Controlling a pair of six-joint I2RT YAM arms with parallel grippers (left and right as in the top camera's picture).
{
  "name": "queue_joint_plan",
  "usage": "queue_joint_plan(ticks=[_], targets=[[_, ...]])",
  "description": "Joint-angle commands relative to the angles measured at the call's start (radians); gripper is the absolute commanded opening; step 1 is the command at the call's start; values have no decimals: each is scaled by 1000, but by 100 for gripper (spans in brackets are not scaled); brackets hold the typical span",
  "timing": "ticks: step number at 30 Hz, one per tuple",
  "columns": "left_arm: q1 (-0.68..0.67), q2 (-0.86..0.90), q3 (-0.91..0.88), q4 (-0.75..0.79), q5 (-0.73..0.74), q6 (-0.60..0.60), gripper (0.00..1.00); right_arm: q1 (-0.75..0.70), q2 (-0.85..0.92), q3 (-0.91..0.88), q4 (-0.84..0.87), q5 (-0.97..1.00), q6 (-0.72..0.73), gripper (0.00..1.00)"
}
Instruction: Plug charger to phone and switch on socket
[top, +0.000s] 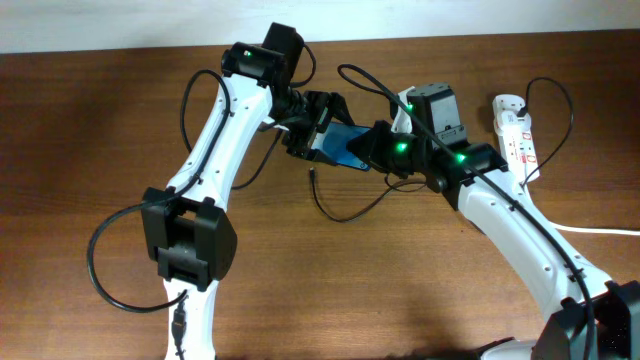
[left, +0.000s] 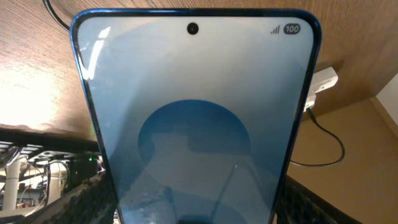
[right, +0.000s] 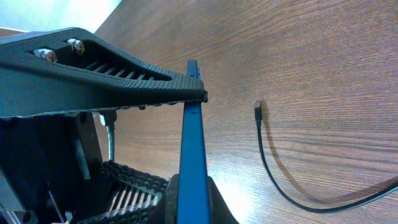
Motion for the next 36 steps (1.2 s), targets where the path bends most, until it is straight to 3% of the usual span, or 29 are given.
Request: queue_joint_plan(ticks=[1, 3, 8, 12, 14, 16, 18, 19, 20, 22, 26, 30, 33, 35, 36], targets=[[0, -5, 16, -2, 37, -12, 80, 0, 7, 13, -8, 19, 1, 4], [0, -5, 16, -2, 37, -12, 93, -29, 6, 13, -8, -8, 1, 4], [0, -5, 16, 14, 37, 59, 99, -149, 3, 13, -8, -142, 1, 4], [0, -5, 16, 132, 63, 364, 100, -303, -92, 13, -10, -272, 2, 4], [0, -5, 16, 285, 253, 551, 100, -372, -155, 13, -41, -274, 51, 4], [0, -5, 16, 377, 290, 551, 100, -436, -216, 13, -59, -278, 54, 4], [0, -5, 16, 482, 366, 551, 87, -483, -281, 13, -55, -277, 54, 4], [0, -5, 16, 570, 430, 550, 86, -499, -315, 13, 8, -277, 55, 4], [0, -5, 16, 662, 494, 550, 94, -494, -319, 13, 85, -273, 72, 4], [0, -5, 16, 740, 497, 550, 99, -463, -285, 13, 206, -200, 95, 4], [3, -5, 16, 813, 497, 534, 100, -394, -208, -10, 222, 7, 682, 4], [-5, -5, 16, 946, 471, 429, 100, -279, -208, -38, 331, 99, 744, 4], [-2, -5, 16, 1020, 444, 327, 99, -224, -208, -124, 535, 116, 837, 4], [-4, -5, 16, 1019, 401, 323, 90, -198, -208, -151, 565, 163, 838, 4], [-4, -5, 16, 1019, 391, 320, 80, -193, -208, -152, 568, 167, 838, 4]])
